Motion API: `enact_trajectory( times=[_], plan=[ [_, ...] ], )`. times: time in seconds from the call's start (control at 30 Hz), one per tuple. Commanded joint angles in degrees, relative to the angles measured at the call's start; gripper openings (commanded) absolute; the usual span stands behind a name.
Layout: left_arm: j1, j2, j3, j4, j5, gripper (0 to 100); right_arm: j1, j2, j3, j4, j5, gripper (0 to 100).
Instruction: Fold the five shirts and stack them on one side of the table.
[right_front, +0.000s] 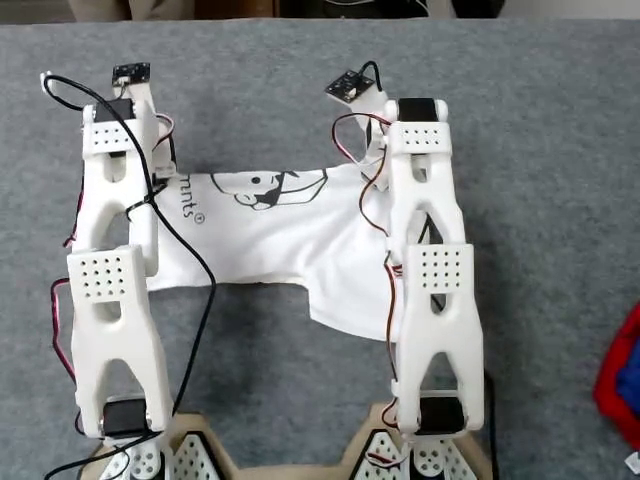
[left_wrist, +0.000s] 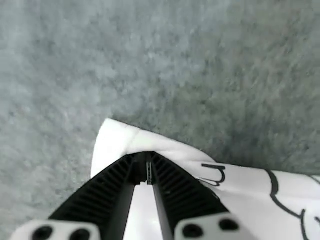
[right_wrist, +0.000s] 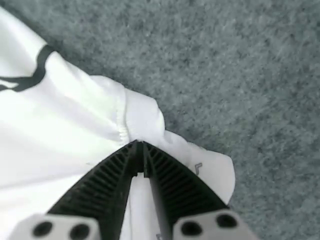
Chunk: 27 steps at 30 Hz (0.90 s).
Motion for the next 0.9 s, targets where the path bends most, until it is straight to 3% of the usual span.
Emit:
enact_trajectory(
  times=[0.0,0.5,0.7,0.87],
  plan=[
    [-1.1,-0.6,-5.9,0.5,-0.1,2,1.2,-0.1,-2.6,-0.3,0.0,0.5],
    [-2.5,0.0,-6.2,0.1,0.2,2,1.2,-0.1,-2.6,-0.3,0.0,0.5],
    [-4.3,7.0,-7.3,-4.0,0.4,2,1.4,-0.1,-2.6,-0.3,0.0,0.5],
    [-4.7,7.6,-15.1,1.1,0.4,2,1.6,-0.2,-2.8,-0.3,-0.5,0.5]
  ],
)
